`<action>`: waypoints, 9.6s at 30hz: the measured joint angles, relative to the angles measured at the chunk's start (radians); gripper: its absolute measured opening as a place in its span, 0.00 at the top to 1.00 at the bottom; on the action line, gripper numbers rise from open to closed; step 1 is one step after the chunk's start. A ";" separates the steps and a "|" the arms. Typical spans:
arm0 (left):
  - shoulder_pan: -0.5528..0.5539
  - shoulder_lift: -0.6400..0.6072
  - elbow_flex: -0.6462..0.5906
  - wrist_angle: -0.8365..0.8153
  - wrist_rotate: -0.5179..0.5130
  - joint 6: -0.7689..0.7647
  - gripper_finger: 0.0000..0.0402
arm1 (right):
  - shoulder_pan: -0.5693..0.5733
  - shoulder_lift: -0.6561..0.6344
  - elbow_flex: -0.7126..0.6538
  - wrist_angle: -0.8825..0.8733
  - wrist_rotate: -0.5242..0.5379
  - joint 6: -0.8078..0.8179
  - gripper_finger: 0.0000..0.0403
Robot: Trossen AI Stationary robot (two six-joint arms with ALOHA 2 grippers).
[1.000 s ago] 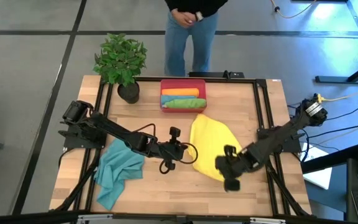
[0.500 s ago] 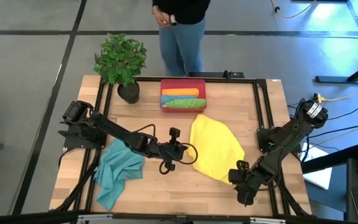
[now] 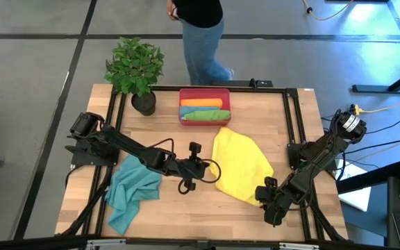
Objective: Roll microfiber towels into tight, uniform cylinder then place into a basket
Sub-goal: Fold the yellow towel
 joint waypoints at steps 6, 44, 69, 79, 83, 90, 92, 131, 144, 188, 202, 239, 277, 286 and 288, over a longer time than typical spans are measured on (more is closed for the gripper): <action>0.000 0.000 0.000 -0.011 0.000 -0.019 1.00 | 0.001 0.053 0.000 0.025 -0.006 -0.004 0.67; -0.416 -0.646 0.000 -0.204 -0.065 -0.177 1.00 | 0.086 -0.060 0.791 -0.401 0.546 -0.462 0.99; -0.153 -0.655 -0.247 -0.626 -0.031 -0.642 1.00 | -0.089 -0.063 0.459 -0.873 0.405 0.299 0.99; 0.074 -0.652 -0.297 -0.544 0.042 -0.334 1.00 | -0.257 -0.094 0.342 -0.863 0.422 0.125 0.99; 0.048 -0.650 -0.297 -0.544 0.047 -0.337 1.00 | -0.233 -0.105 0.342 -0.737 0.432 0.050 0.99; -0.074 -0.574 -0.335 -0.475 0.048 -0.362 1.00 | -0.146 -0.057 0.300 -0.613 0.422 0.050 1.00; -0.099 -0.534 -0.359 -0.444 0.054 -0.369 1.00 | -0.128 -0.040 0.282 -0.601 0.411 0.065 1.00; -0.320 -0.366 -0.394 -0.256 0.165 -0.517 1.00 | -0.021 0.005 0.059 0.139 0.153 -0.132 0.92; -0.318 -0.366 -0.339 -0.246 0.193 -0.512 0.78 | -0.021 0.003 0.062 0.133 0.055 -0.132 0.64; 0.298 -0.118 -0.354 -0.218 0.712 -0.230 0.78 | -0.327 0.205 0.067 0.097 0.105 -0.201 0.90; 0.294 -0.215 -0.353 -0.544 0.585 -0.294 0.79 | -0.332 0.208 0.065 0.085 0.058 -0.155 0.99; -0.206 -0.158 -0.203 -0.233 0.400 -0.597 0.79 | -0.376 -0.016 0.089 -0.131 0.106 -0.250 0.98; -0.269 -0.159 -0.230 -0.319 0.112 -0.334 0.65 | -0.136 -0.020 0.256 -0.388 0.059 -0.215 0.61; -0.285 -0.093 -0.231 -0.281 0.108 -0.286 0.65 | -0.034 -0.018 0.091 -0.153 0.059 -0.219 0.61; -0.295 -0.064 -0.231 -0.269 0.109 -0.251 0.65 | -0.016 -0.017 0.064 -0.116 0.059 -0.228 0.61</action>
